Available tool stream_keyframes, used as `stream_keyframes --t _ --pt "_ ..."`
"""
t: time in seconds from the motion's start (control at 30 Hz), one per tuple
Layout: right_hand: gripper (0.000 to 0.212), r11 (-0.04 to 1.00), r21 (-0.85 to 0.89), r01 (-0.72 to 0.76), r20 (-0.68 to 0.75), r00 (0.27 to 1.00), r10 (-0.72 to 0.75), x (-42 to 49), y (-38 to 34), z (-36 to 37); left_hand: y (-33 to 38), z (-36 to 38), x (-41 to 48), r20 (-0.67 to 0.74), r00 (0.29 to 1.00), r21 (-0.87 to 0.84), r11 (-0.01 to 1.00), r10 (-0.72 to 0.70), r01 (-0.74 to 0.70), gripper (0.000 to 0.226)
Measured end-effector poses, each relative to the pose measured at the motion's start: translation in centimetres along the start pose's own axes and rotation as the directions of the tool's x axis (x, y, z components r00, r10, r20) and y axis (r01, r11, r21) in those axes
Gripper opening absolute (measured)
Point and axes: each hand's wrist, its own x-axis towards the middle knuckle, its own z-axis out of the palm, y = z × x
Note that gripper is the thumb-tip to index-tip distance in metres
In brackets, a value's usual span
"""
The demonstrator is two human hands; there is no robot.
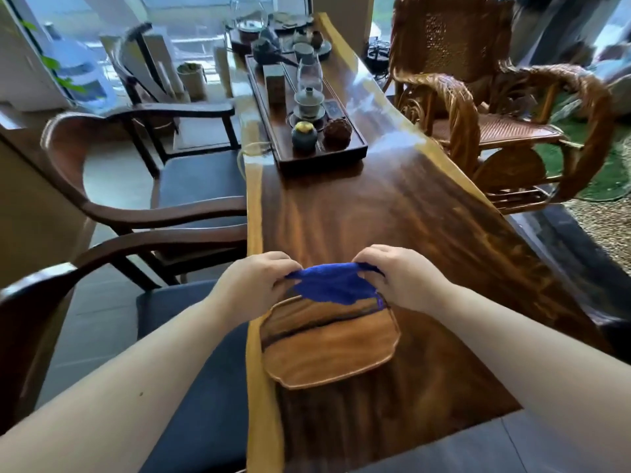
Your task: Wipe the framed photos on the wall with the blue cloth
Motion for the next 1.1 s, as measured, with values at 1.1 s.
stream_keyframes --t 1.1 --pt "0.038 0.956 -0.216 0.199 0.346 0.931 -0.115 -9.0 2.1 10.6 4.1 13.9 -10.5 0.311 0.931 0.548 0.837 -0.194 -0.009 0.068"
